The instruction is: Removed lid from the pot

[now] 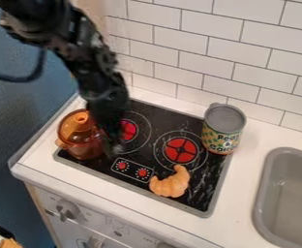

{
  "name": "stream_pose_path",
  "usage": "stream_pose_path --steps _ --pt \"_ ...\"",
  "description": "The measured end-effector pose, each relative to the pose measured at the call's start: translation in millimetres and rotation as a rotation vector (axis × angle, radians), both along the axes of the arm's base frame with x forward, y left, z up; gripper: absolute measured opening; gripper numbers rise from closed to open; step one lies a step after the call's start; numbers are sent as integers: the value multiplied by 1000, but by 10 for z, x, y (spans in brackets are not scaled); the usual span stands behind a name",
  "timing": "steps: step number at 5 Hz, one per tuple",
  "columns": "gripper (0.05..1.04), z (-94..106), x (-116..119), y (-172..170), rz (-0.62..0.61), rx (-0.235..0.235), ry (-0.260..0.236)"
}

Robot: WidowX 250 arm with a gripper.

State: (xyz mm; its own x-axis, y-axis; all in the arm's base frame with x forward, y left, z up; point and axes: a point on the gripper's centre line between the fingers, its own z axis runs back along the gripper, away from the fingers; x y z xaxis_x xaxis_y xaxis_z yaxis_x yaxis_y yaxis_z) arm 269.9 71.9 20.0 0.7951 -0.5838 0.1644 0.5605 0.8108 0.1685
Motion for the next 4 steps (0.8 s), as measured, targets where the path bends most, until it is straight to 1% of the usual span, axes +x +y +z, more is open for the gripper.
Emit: stream_pose_path --steps 1,2,3,4 --pt "1001 113 66 312 106 31 -31" --pt "1001 121 120 577 188 47 -21" --pt "1001 -14 150 706 223 31 28" --pt "1001 -137 198 775 232 18 66"
